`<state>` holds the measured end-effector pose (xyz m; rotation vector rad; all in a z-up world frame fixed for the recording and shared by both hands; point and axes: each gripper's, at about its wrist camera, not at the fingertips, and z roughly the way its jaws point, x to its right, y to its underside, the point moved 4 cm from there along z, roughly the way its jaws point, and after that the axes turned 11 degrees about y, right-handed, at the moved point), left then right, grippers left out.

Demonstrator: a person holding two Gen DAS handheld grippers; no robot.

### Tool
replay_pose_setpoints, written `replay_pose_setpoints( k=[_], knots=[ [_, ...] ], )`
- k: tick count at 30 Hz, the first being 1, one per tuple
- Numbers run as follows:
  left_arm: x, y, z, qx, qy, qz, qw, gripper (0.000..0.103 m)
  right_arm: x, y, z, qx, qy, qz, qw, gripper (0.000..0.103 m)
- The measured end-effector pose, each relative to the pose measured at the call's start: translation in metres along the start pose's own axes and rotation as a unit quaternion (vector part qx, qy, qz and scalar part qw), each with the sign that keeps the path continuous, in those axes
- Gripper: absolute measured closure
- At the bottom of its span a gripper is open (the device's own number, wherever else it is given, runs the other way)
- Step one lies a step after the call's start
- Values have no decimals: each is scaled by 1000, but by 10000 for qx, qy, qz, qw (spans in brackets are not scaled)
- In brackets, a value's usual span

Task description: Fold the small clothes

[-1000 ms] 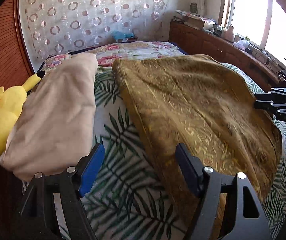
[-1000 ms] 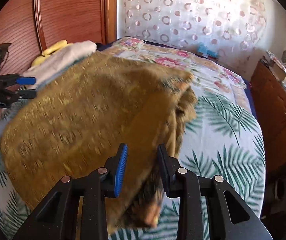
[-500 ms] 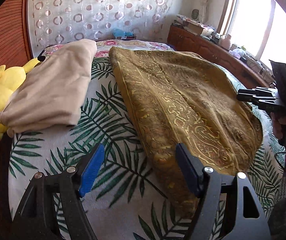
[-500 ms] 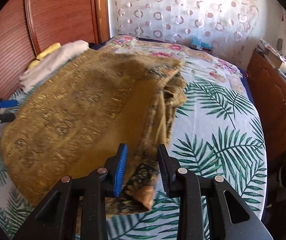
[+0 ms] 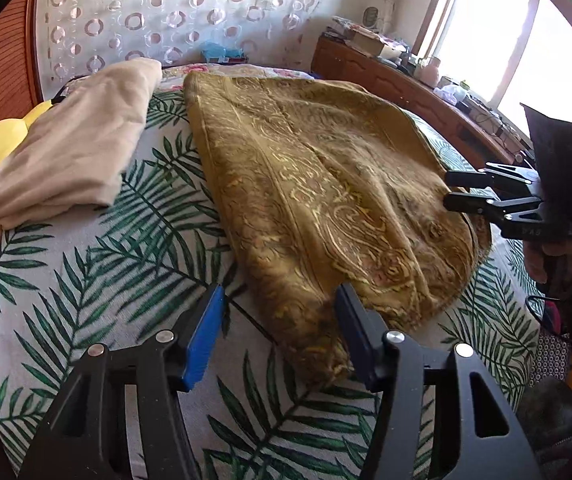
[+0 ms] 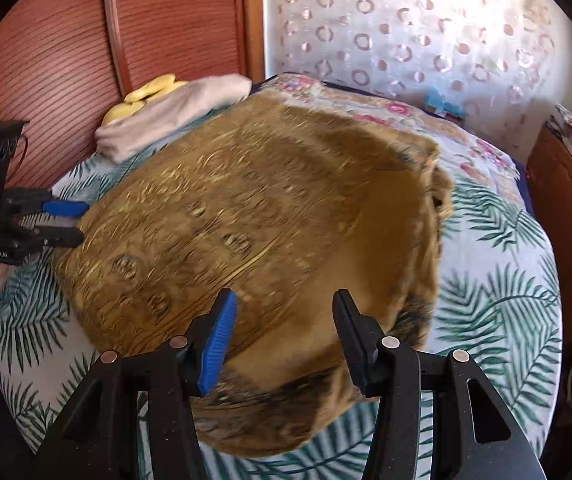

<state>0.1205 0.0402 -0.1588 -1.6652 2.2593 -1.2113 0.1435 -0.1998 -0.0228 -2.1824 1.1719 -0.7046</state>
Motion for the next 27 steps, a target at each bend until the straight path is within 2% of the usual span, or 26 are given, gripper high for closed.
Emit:
replay_pose_setpoints(
  k=[6,8,11,14,20,27],
  knots=[
    [11,7,1,-154,170,115,9997,46,-11,8,5,-43,-143,1,9999,45],
    [15,6,2,-196,233,167,9994,67,-11,8,4,-50,-159,13,9999,45],
    [19,0,0,-135,180,271,9994,90,-12,8,-1,-20,-204,21,9998,44],
    [23,-17,-7,54,340,239,9991,94,-15,8,-8,20,-274,19,9996,44],
    [44,-76,-23,632,357,674,9951,95,-22,7,-23,179,-438,-35,9989,44],
    [42,-123,-7,851,370,662,9935,95,-12,-2,-41,370,-374,23,9986,44]
  ],
)
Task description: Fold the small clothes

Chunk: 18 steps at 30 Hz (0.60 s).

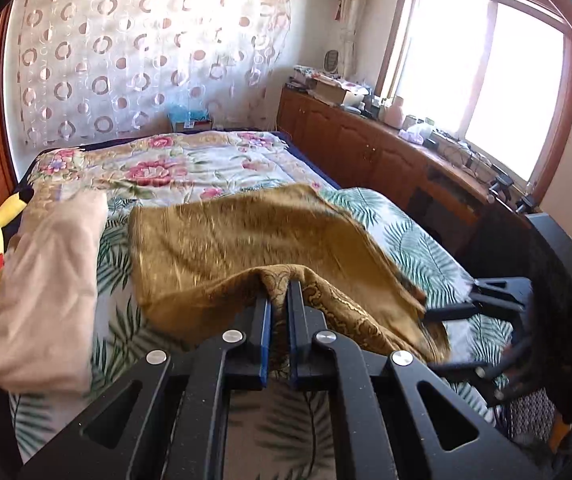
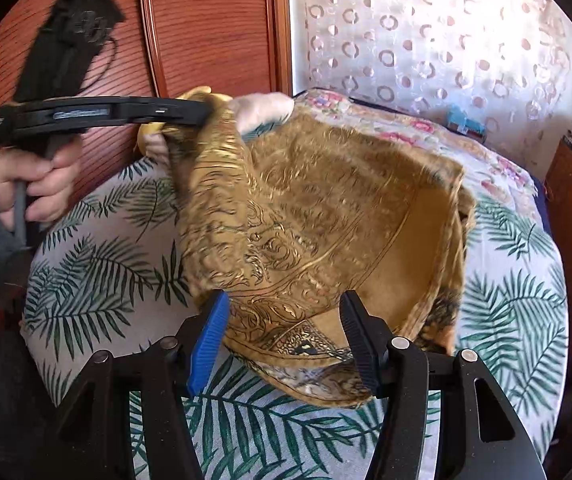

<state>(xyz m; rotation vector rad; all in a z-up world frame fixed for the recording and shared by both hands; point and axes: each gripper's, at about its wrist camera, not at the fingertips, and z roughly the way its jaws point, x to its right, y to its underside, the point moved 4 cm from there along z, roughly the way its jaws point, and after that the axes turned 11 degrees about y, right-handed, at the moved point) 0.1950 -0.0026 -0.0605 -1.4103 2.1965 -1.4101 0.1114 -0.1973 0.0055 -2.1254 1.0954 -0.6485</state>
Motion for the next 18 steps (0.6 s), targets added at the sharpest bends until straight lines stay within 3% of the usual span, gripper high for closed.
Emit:
replay_pose_setpoints(
  k=[9,18],
  knots=[
    [-17,-21,24,-41,-10,-160,9999,95,9,-3,-6,23,11,120,9999,43],
    [-41,-27,38,-54,37,-456,9989,95,11,-6,27,-402,-13,-49,9992,43]
  ],
)
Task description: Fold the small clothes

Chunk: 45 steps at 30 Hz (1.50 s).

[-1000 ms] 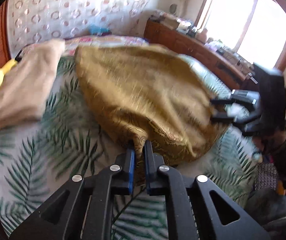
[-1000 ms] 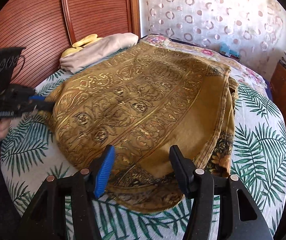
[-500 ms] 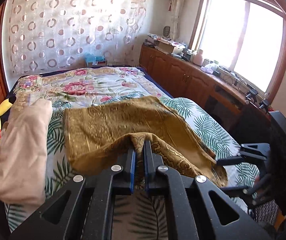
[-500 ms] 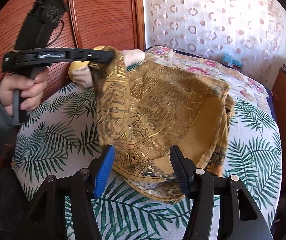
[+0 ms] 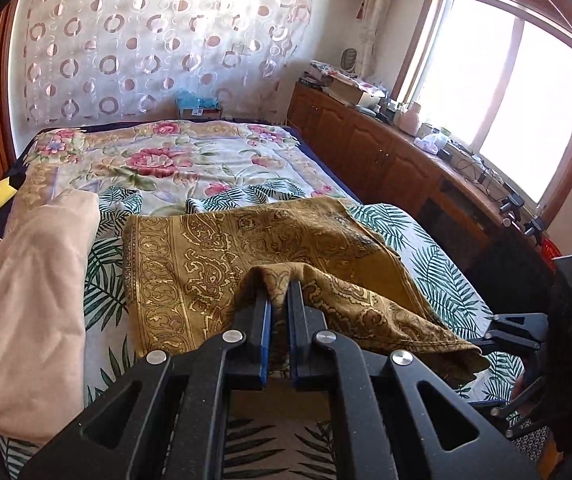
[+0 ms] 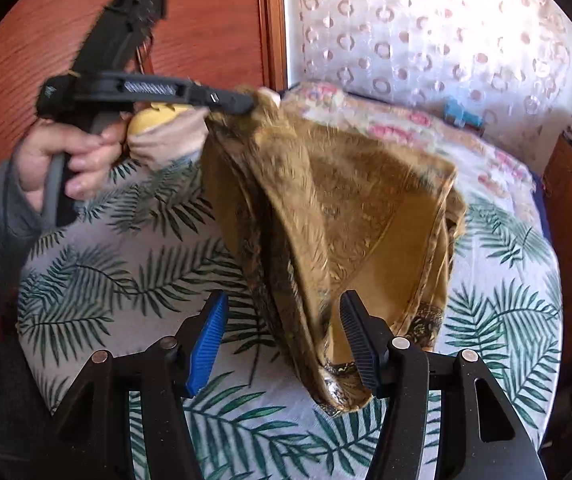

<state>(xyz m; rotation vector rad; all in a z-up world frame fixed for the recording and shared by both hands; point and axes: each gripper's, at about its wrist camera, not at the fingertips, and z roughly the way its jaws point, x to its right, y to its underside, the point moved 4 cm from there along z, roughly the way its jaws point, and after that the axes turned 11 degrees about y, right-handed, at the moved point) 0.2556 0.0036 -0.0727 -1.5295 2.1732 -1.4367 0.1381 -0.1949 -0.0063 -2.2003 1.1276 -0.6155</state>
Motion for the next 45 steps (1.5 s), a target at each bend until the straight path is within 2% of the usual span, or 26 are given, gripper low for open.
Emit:
replay_pose_setpoints(
  k=[4,6,11,15,18,21,22,24,26,28,30,34,36,41,45],
  knots=[
    [-8,-3,-1,30,32,-123,9999,95,6,-3,27,-319,-31,56,9995,44],
    [-12,-5,-2,39,38,-155,9999,95,9,-9,35,-372,-95,5,9993,91],
    [-21,-17,-8,162,-227,-128,9995,95,26,-50,31,-29,-42,-19,10000,95],
    [-34,-33,-11,223,-518,-105,9984,95,46,-95,36,254,61,127,9996,95],
    [-47,-40,-9,206,-660,-146,9975,92,58,-122,60,263,121,241,9993,95],
    [-62,-44,-7,214,-854,-194,9959,75,68,-138,94,161,175,314,9992,95],
    [-68,-44,-7,249,-870,-222,9957,65,69,-140,104,115,229,347,9991,95],
    [-77,-42,-6,262,-826,-298,9958,58,74,-144,128,27,354,429,9984,95],
    [-86,-39,-1,188,-780,-393,9960,41,77,-149,144,-17,414,524,9978,95],
    [-92,-35,5,111,-782,-462,9958,33,81,-153,149,-2,415,698,9967,83],
    [-95,-32,12,27,-779,-512,9956,33,85,-156,145,138,458,888,9949,66],
    [-100,-33,28,-115,-898,-468,9948,33,86,-140,116,432,535,1068,9919,60],
    [-103,-36,35,-172,-929,-445,9945,33,87,-124,102,506,661,1062,9908,49],
    [-105,-41,60,-428,-741,-274,9960,33,87,-95,86,397,789,1155,9894,48],
    [-113,-43,82,-760,-772,-199,9939,33,82,-77,80,263,754,1344,9877,47]
  ],
)
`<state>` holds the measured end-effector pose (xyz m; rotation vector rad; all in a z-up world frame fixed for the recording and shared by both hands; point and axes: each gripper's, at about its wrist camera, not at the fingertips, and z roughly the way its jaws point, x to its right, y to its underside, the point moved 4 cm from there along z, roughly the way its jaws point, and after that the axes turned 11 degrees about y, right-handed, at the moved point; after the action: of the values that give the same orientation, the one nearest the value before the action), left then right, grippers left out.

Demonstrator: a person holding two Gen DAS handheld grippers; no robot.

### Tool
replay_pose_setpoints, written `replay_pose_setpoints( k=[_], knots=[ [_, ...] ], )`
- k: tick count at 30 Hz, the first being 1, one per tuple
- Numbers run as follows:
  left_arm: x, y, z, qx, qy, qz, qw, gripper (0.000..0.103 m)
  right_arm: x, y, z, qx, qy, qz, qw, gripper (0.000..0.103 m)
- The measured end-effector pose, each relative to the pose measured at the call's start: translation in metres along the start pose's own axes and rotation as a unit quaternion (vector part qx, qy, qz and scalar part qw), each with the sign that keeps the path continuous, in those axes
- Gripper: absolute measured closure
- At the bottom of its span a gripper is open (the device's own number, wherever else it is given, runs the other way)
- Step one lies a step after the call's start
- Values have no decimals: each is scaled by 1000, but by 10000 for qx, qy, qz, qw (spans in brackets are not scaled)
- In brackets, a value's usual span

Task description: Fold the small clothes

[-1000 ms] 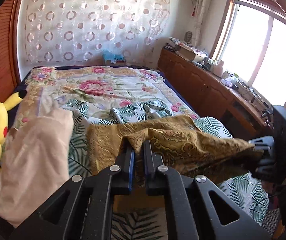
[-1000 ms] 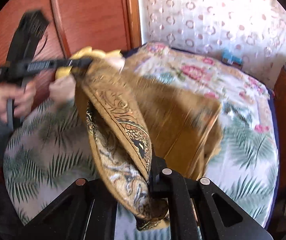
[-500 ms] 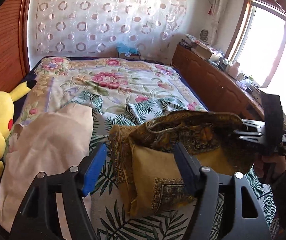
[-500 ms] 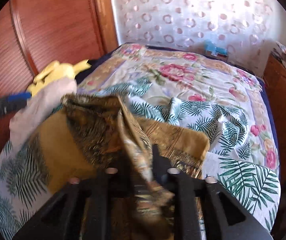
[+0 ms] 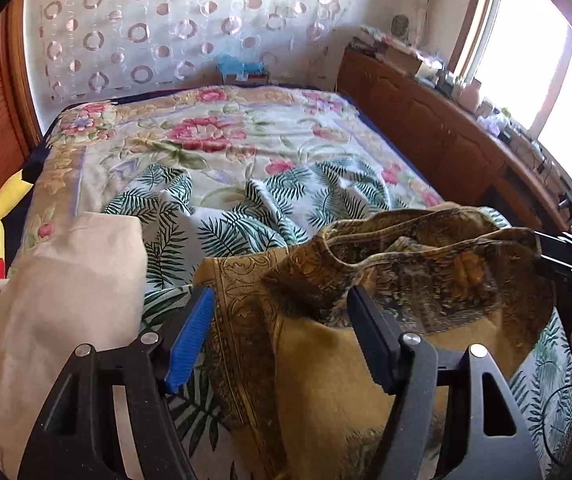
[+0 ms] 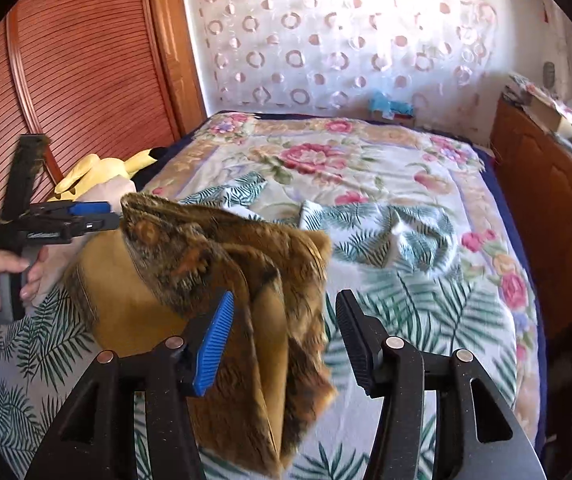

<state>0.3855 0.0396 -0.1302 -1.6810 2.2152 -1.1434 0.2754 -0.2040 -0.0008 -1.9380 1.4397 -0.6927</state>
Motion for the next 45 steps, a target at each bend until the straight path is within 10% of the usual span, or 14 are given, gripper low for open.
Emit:
replay_pose_setpoints(
  k=[8,15,25,33,40,45],
  knots=[
    [15,-3,16,-235,316,445,9982,94,-4,10,7,-300,-93,100,9995,46],
    [8,-6,-23,320,-226,339,9987,94,-2,-8,-2,-66,-143,156,9998,29],
    [-16,6,-4,-2,-759,133,9970,58,3,-1,47,-499,99,146,9986,24],
    [-25,16,8,-285,-594,-19,9978,55,11,-6,65,-599,-302,266,9974,23],
    [-28,15,10,-242,-194,-233,9992,57,13,-9,76,-629,-794,176,9947,59],
    [-24,15,5,-293,342,-372,9983,90,15,-6,70,-439,-1001,210,9938,83]
  ],
)
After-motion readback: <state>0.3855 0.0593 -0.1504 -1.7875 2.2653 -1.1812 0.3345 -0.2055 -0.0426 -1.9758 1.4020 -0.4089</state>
